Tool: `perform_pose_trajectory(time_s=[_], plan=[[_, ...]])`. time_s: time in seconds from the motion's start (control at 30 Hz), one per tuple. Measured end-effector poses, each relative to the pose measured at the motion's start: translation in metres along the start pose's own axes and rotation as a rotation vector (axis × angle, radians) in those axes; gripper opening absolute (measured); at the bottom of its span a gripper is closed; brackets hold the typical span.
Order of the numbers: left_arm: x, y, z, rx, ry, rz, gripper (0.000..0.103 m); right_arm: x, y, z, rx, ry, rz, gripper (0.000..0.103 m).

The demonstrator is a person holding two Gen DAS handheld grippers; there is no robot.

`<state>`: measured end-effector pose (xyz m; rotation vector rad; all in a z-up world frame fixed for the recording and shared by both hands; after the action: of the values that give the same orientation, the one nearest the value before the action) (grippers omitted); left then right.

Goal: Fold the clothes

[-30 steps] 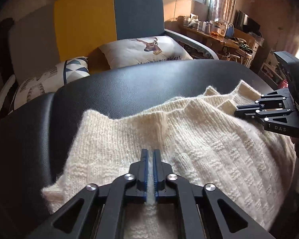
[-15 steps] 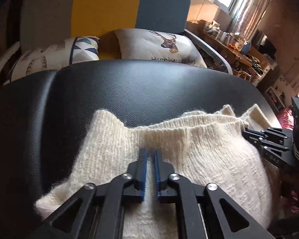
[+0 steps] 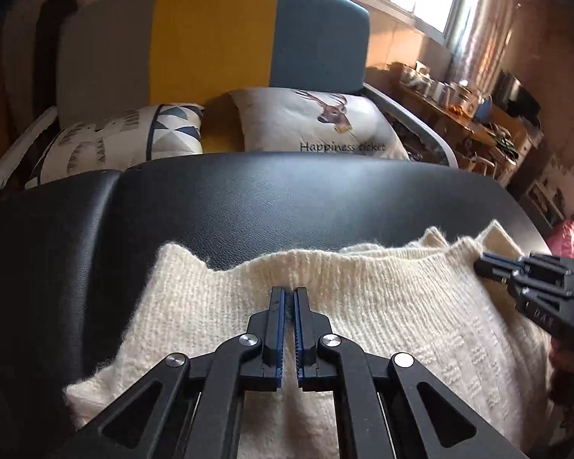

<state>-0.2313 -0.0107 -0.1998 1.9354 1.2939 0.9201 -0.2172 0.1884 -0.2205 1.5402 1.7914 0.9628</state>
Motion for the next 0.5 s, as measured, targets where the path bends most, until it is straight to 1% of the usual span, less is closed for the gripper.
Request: perform_pose_trajectory(time_s=[0.03, 0.1, 0.13, 0.17, 0.23, 0.27, 0.3, 0.37, 0.4, 0.5], plan=[[-0.002, -0.002, -0.001, 0.007, 0.013, -0.009, 0.005, 0.000, -0.008, 0.003, -0.016, -0.012, -0.002, 0.005], [-0.005, -0.006, -0.001, 0.016, 0.035, -0.013, 0.006, 0.000, -0.012, 0.004, -0.004, -0.023, 0.010, 0.005], [-0.004, -0.006, -0.001, 0.013, 0.027, -0.021, 0.008, 0.000, -0.012, 0.004, -0.004, -0.026, 0.013, 0.006], [-0.002, -0.007, -0.001, 0.009, 0.015, -0.030, 0.008, 0.001, -0.009, 0.004, -0.001, -0.046, -0.011, 0.006], [-0.001, -0.006, -0.001, 0.010, 0.007, -0.035, 0.008, 0.005, 0.000, 0.005, 0.007, -0.108, -0.104, 0.009], [-0.001, -0.005, -0.001, 0.008, 0.008, -0.027, 0.008, 0.007, 0.005, 0.006, 0.011, -0.139, -0.150, 0.016], [-0.002, -0.002, -0.001, 0.005, 0.015, -0.015, 0.008, 0.009, 0.010, 0.006, 0.015, -0.170, -0.196, 0.018], [-0.005, 0.008, -0.003, 0.013, 0.038, 0.007, 0.009, 0.022, 0.036, 0.013, 0.051, -0.242, -0.290, 0.020], [-0.007, 0.016, -0.005, 0.024, 0.052, 0.015, 0.010, 0.032, 0.050, 0.023, 0.058, -0.272, -0.323, 0.020], [-0.007, 0.046, -0.011, 0.086, 0.049, 0.012, 0.010, 0.063, 0.087, 0.067, 0.039, -0.346, -0.384, 0.022]])
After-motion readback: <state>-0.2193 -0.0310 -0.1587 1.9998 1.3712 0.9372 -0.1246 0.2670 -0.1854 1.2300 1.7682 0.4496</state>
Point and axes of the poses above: each gripper's, at about its wrist camera, not at the fingertips, and y roughly against the way its jaws point, x to its right, z to its underside, the point moved 10 cm from there along -y, roughly the way its jaws point, and after that the axes turned 2 degrees about -x, right-handed, at the moved point
